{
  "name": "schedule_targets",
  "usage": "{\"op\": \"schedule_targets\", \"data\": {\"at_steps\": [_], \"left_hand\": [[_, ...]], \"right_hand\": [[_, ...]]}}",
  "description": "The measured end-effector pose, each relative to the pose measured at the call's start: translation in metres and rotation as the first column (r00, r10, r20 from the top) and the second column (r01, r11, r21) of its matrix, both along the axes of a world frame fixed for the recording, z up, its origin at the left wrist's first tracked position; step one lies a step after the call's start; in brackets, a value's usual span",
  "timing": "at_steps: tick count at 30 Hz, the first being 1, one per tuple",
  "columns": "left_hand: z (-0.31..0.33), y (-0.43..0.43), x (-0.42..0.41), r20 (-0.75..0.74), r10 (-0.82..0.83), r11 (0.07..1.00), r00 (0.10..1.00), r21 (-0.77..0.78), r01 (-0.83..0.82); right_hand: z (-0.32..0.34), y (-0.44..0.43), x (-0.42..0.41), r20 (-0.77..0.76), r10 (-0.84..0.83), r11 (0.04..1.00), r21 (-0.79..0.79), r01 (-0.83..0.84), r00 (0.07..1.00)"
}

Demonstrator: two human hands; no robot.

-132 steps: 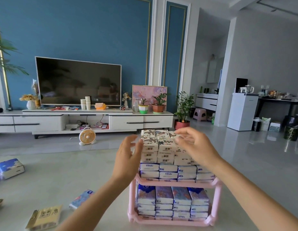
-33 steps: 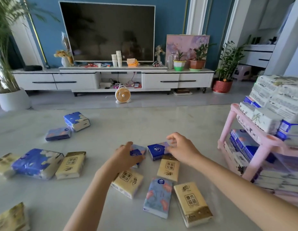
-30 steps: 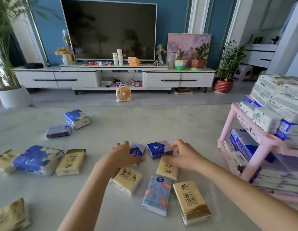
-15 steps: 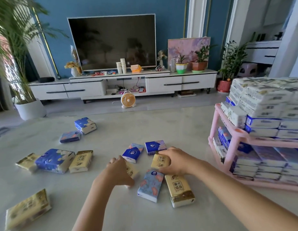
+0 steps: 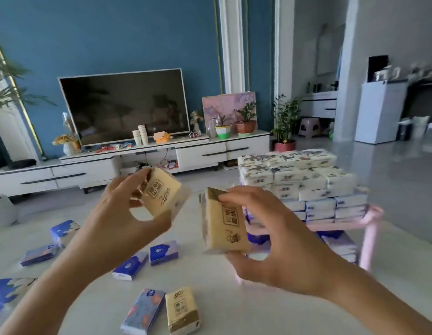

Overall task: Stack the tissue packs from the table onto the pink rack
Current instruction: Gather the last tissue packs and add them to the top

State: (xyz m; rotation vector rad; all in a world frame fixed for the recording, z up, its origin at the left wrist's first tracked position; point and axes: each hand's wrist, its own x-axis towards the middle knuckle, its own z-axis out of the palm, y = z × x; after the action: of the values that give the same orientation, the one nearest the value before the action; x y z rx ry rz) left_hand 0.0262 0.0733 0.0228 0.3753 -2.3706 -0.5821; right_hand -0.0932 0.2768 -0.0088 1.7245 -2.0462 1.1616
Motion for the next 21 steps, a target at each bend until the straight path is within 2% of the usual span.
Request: {"op": "schedule_targets", "data": {"at_steps": [4, 6, 8, 14, 17, 21], "left_hand": [[0.038, 0.067, -0.050, -0.148, -0.267, 0.961, 0.952, 0.030, 0.274], [0.045, 0.091, -0.083, -0.157, -0.377, 0.918, 0.913, 0.066, 0.391], [0.047, 0.110, -0.116, -0.118, -0.440, 0.892, 0.890, 0.056, 0.448], [0.041, 0.131, -0.180, 0.079, -0.521, 0.852, 0.850, 0.108, 0.512], [0.036, 0.131, -0.186, 0.148, -0.506, 0.862, 0.850, 0.105, 0.495], [0.032, 0.130, -0.189, 0.206, -0.440, 0.895, 0.874, 0.023, 0.445]], "right_hand": [[0.035, 0.099, -0.039, 0.040, -0.198, 0.975, -0.098, 0.201, 0.979], [0.049, 0.133, -0.067, 0.131, -0.293, 0.945, -0.111, 0.308, 0.947], [0.056, 0.152, -0.096, 0.182, -0.322, 0.938, -0.072, 0.339, 0.929], [0.063, 0.147, -0.145, 0.257, -0.284, 0.958, 0.116, 0.262, 0.924], [0.060, 0.146, -0.160, 0.308, -0.272, 0.961, 0.132, 0.242, 0.912], [0.053, 0.155, -0.170, 0.388, -0.239, 0.970, 0.065, 0.232, 0.890]]}}
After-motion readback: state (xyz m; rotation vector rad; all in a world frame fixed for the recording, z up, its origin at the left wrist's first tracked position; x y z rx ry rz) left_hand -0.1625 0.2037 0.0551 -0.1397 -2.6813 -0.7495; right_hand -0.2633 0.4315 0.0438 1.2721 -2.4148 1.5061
